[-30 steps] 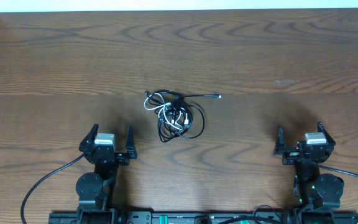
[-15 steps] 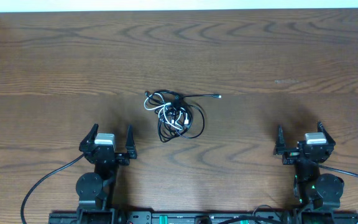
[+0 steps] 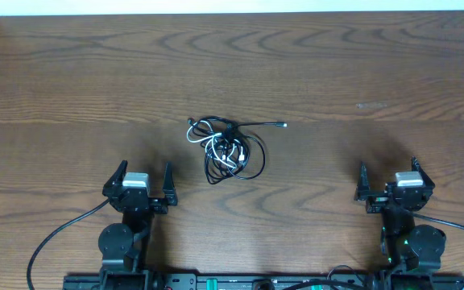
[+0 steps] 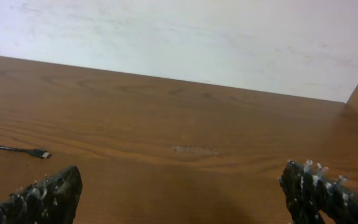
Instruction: Untangle cables
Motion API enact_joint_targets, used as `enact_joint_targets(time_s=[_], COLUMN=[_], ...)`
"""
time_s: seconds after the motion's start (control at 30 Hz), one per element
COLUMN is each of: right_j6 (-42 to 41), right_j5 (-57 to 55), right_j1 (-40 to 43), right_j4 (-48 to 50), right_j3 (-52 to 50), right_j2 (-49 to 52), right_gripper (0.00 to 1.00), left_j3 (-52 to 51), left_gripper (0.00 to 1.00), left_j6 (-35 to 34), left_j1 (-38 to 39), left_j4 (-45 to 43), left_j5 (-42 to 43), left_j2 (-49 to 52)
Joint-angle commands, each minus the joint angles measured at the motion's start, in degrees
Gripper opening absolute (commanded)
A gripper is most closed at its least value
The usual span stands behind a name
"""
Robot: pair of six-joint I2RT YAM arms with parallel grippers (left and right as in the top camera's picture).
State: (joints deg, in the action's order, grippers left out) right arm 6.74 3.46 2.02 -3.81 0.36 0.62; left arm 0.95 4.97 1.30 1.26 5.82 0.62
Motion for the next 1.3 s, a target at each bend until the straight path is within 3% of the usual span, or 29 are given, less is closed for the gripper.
enact_joint_targets(time_s=[0.0,1.27], right_j6=[0.63,0.61], right_j5=[0.55,0.55], right_j1=[0.33,-1.97], right_j4=[-0.24,-0.24], right_j3=[-0.04,-0.04], right_j2=[-0.24,-0.24], right_gripper=[0.99,0.99], left_j3=[-0.72,-0.72], left_gripper=[0.93,0.94], left_j6=[1.01,1.01], left_j1=[0.17,0.17], left_j4=[2.32,2.32], left_j5=[1.03,1.03], left_j2=[-0.39,-0.39])
